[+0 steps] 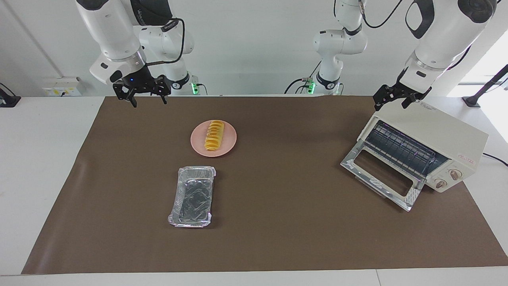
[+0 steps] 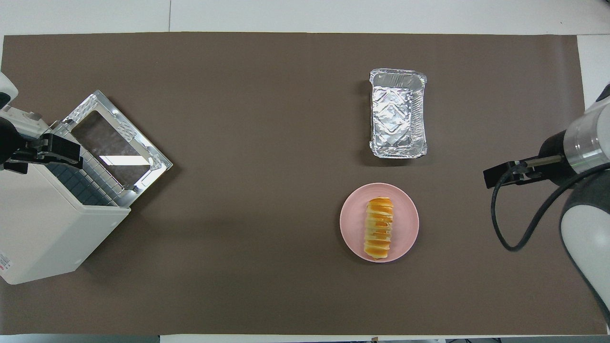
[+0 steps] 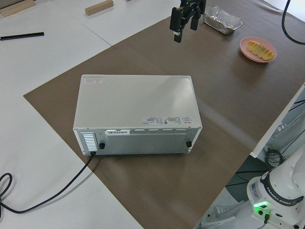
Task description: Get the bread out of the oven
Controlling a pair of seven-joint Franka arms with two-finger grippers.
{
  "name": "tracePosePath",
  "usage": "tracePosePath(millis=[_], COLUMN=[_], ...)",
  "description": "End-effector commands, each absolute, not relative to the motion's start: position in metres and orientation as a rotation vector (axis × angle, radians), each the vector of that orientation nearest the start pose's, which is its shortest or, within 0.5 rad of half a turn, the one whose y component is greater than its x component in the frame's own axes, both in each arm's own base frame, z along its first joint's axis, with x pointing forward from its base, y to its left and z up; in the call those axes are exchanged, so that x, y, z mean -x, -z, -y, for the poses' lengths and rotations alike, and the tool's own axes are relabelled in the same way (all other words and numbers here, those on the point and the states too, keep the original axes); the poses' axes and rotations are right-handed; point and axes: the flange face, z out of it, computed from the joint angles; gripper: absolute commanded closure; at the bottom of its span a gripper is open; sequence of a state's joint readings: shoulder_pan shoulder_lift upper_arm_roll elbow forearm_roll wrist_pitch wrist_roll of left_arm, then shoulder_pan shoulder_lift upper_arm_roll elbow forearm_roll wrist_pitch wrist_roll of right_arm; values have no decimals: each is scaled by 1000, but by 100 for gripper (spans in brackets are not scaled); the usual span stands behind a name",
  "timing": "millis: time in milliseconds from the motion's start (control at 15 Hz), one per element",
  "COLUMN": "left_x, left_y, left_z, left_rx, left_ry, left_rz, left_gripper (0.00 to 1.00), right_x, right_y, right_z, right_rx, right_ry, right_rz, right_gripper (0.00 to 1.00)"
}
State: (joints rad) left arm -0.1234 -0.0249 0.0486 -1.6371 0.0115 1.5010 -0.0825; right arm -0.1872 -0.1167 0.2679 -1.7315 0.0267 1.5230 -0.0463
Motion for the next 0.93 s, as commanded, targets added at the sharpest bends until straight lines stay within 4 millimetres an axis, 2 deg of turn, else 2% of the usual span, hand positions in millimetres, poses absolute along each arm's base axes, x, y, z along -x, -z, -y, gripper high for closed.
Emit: tracePosePath(millis=[0,67,133,267,400,467,667,867], left_x=[-531,-531,-531,-531,-531,-531,-531,-531], left_y=[-607,-607,-607,-607,-607,-607,-607,-607], left_z=[35,35,35,35,35,35,35,35], left_rx=[3135,3136,3136,3136,3136,3136,3136,3136], left_ry=[-178,-179,-179,-179,-179,-179,-179,-179], left_rz=[12,12,12,12,12,12,12,12], left_gripper=[0,0,0,0,0,0,0,0], right_x=[-516,-518,-522,-532,-535,-534,-522,-518], right_y=[-617,-621,-623,-641,-655,-648,-612,-608], right_z=[-29,-30,-22,-7,-6,-6,-10,-10], right_rx=[3109,3105,3099,3094,3098,3111,3126,3123], right_ry=[-155,-161,-168,-166,-179,-185,-161,-175], right_rz=[238,258,241,205,206,206,216,211], right_gripper=[0,0,0,0,0,0,0,0])
